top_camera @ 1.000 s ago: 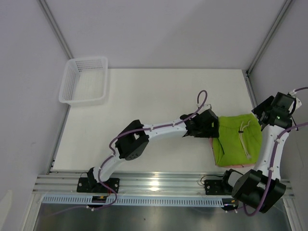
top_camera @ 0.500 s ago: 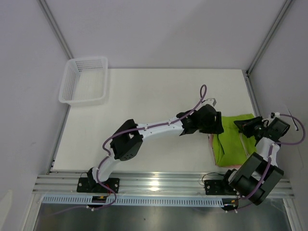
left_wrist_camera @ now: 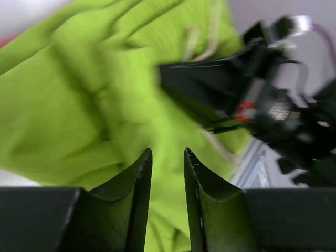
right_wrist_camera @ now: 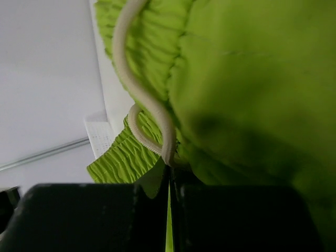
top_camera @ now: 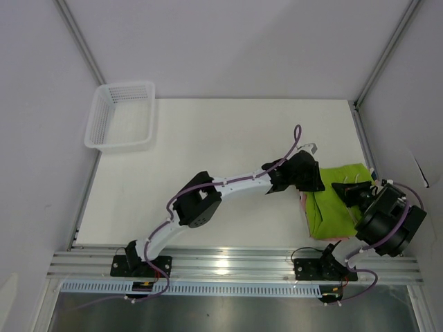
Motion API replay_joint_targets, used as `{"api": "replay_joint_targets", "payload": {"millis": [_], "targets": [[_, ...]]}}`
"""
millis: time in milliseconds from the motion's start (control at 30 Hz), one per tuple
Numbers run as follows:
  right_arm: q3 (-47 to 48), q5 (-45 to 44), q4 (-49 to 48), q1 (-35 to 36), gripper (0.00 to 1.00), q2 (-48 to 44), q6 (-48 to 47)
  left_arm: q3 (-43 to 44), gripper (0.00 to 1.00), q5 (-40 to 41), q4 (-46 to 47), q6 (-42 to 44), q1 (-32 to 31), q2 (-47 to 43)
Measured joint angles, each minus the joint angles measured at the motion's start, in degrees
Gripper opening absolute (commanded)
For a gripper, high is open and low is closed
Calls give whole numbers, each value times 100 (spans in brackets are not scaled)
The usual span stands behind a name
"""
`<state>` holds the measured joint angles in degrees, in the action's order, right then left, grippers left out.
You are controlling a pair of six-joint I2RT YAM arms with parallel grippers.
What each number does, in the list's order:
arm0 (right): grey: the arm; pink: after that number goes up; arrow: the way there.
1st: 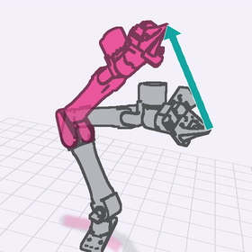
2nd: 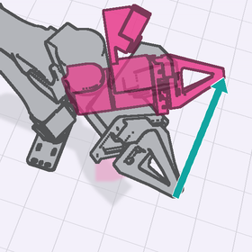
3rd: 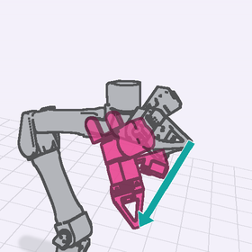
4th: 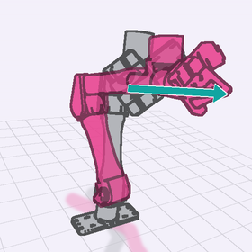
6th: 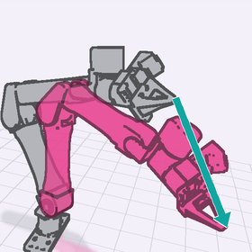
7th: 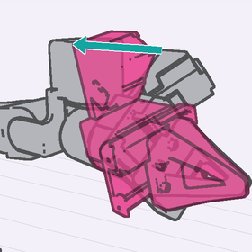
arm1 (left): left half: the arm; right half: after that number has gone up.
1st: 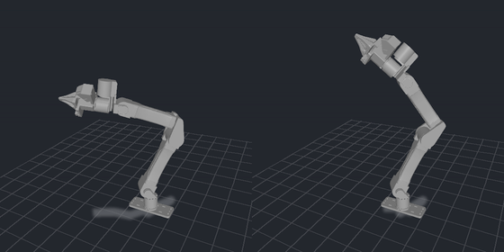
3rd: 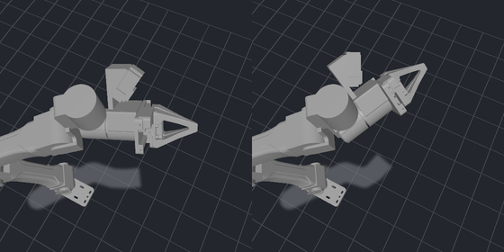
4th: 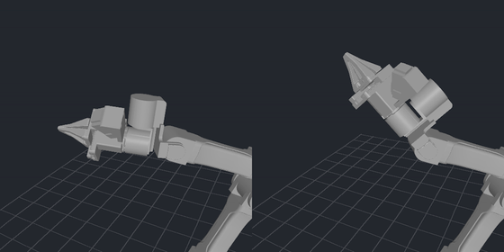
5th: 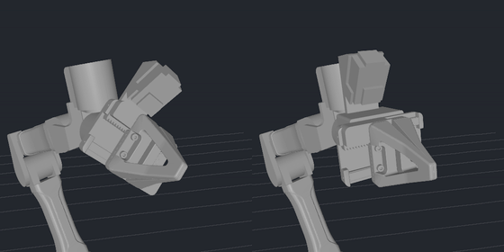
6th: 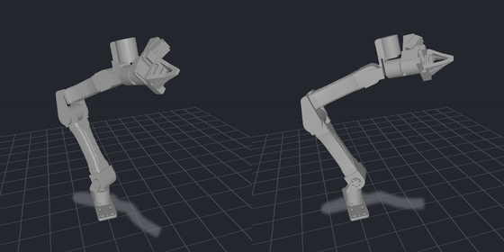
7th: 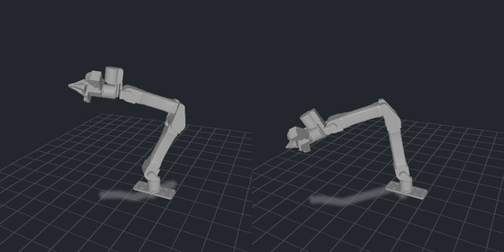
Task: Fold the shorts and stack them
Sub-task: Neatly place the folded shorts to the corner
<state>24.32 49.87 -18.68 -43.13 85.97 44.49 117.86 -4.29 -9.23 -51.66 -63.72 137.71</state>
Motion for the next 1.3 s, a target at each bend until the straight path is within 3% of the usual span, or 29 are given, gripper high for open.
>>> {"api": "replay_joint_targets", "payload": {"millis": [267, 500, 700, 1000, 1300], "targets": [[-11, 11, -293, 0, 0, 195, 160, -330, 29, -337, 4, -481, 369, 470], [90, 33, 433, 116, 4, -1174, -199, 55, 30, -358, -157, -474, 459, 540], [450, 238, 1169, 448, 4, -1899, -629, 28, 37, -393, -151, -444, 461, 490], [-4, 310, 1941, 787, 0, -2024, -1073, -264, 46, -201, -702, -225, 540, -487], [-782, 131, 1257, 820, 0, -638, -975, -1294, 50, 151, -872, 61, 728, -2238]]}}
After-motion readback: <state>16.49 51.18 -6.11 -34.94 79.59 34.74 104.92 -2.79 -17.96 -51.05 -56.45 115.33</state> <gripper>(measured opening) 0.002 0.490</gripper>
